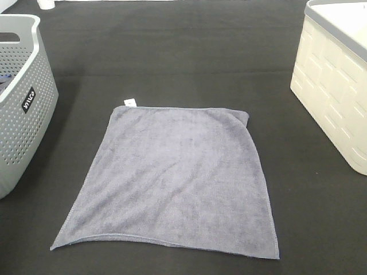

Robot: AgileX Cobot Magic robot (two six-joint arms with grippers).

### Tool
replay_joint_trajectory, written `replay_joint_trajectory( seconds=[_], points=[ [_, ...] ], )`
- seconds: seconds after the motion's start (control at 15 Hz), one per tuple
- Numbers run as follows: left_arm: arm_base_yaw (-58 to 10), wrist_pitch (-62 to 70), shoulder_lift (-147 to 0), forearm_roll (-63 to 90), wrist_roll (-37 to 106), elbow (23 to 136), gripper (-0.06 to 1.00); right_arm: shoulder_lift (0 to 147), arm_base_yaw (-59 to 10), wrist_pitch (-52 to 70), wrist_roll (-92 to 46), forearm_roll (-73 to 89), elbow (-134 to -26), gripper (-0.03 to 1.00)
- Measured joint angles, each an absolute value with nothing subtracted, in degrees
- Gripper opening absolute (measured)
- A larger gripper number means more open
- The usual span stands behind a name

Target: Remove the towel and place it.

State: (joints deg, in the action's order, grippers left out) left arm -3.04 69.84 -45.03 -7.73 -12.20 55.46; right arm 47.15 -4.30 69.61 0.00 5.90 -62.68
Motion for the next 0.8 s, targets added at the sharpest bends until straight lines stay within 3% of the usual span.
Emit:
replay_joint_trajectory(
  seconds=[0.4,0.8],
  points=[
    [-3.0,70.0,-21.3,-8.0,-7.0,41.7,0.67,24.5,-4.3,69.7,-0.7,6.0,-48.2,0.73],
    [-3.0,70.0,-6.0,-8.2,-6.5,35.4,0.67,4.9,-4.3,69.4,-3.2,5.4,-32.2,0.73]
  ],
)
